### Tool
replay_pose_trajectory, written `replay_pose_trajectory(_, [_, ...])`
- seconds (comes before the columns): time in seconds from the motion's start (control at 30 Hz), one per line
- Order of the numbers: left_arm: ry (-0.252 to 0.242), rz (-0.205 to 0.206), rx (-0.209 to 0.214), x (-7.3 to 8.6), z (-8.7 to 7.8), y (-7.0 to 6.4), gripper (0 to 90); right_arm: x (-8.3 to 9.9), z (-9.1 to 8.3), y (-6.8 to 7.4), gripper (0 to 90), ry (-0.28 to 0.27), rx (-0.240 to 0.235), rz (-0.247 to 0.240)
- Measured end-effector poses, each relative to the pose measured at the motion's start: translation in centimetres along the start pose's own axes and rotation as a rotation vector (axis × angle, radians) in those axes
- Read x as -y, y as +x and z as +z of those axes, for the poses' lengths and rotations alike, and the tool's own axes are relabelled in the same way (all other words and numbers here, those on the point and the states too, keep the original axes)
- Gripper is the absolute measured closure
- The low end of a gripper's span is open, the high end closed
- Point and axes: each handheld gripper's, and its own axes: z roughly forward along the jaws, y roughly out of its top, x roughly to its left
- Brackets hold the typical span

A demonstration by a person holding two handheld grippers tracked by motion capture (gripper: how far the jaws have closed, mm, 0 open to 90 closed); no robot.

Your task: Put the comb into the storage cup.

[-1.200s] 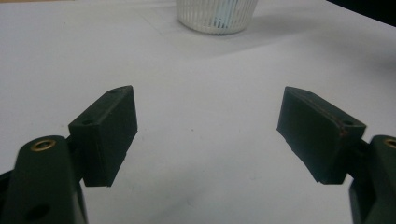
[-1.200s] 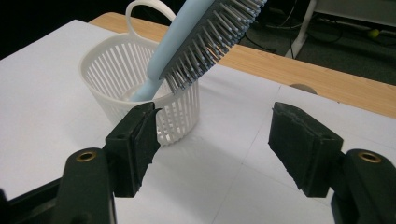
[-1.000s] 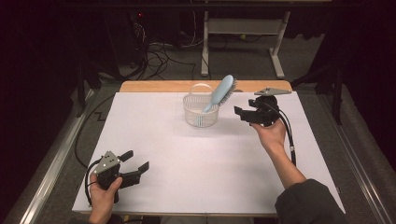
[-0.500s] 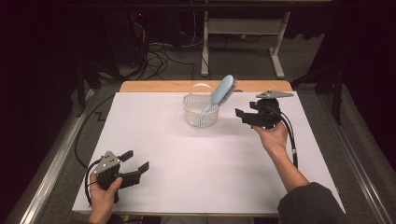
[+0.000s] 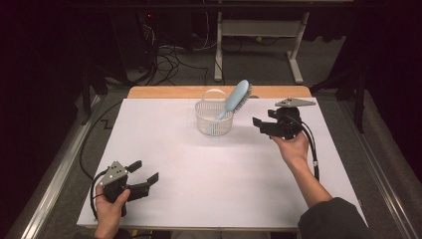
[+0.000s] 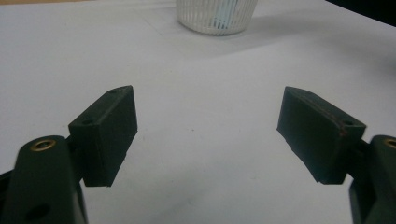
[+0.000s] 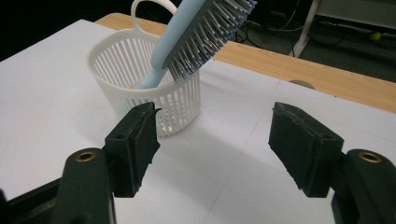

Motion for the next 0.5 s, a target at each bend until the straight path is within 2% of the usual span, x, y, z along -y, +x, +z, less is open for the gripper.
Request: replay_pose_trajectory(0.5, [0.005, 0.004, -0.001, -0.12, 0.32, -0.05, 21.0, 0.71, -0.98, -0.61, 32.9, -0.010, 0.001, 0.010])
